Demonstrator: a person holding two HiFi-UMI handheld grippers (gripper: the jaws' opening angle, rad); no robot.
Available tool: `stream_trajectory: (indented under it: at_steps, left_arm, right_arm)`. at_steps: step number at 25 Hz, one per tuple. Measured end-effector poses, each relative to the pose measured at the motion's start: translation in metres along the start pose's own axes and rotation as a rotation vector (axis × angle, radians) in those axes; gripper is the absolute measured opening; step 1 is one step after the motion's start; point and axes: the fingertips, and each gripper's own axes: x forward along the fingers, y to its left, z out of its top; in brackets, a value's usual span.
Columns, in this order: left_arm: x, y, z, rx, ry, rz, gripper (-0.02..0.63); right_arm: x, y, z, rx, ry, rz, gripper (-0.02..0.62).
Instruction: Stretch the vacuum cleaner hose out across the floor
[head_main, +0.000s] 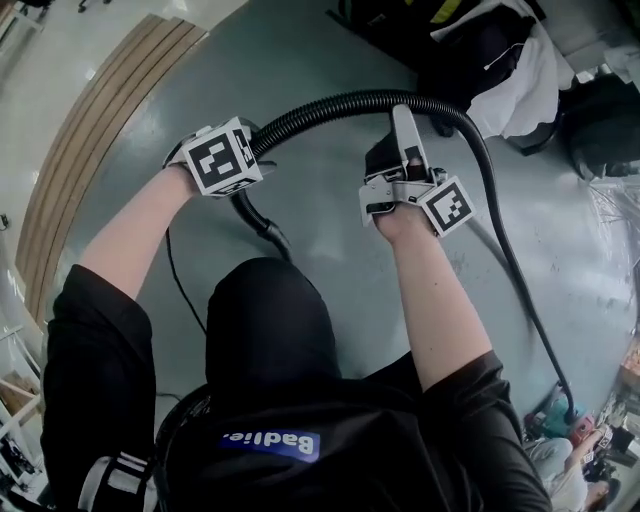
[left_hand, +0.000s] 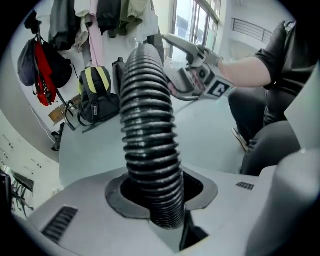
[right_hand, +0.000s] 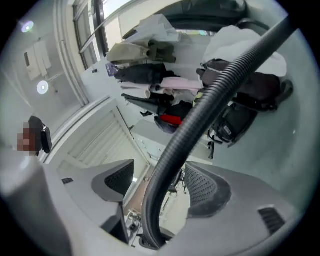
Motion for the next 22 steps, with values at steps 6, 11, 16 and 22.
stream_trajectory:
  at_steps: [6,11,16,22]
  left_arm:
    - [-0.014,-0.017,0.037,-0.004,-0.09,-0.075,0.157]
    - [-0.016,-0.014,0.039,0.015,-0.145,-0.041,0.17]
    - [-0.02,0.004,0.031,-0.041,-0.348,0.152,0.305]
    - [0.027,0.002,-0.013,-0.193,-0.403,0.235,0.322]
  right_arm:
    - [0.035,-0.01,-0.08,0.049,0.169,-0.023,0.311]
    - [0.051,-0.001,-0.093,0.14,0.171,0.018,0.207]
    - [0.072,0.008,-0.065,0.246,0.044,0.002,0.183]
    - [0.094,0.023,-0.011,0.277,-0.14,0.05,0.183]
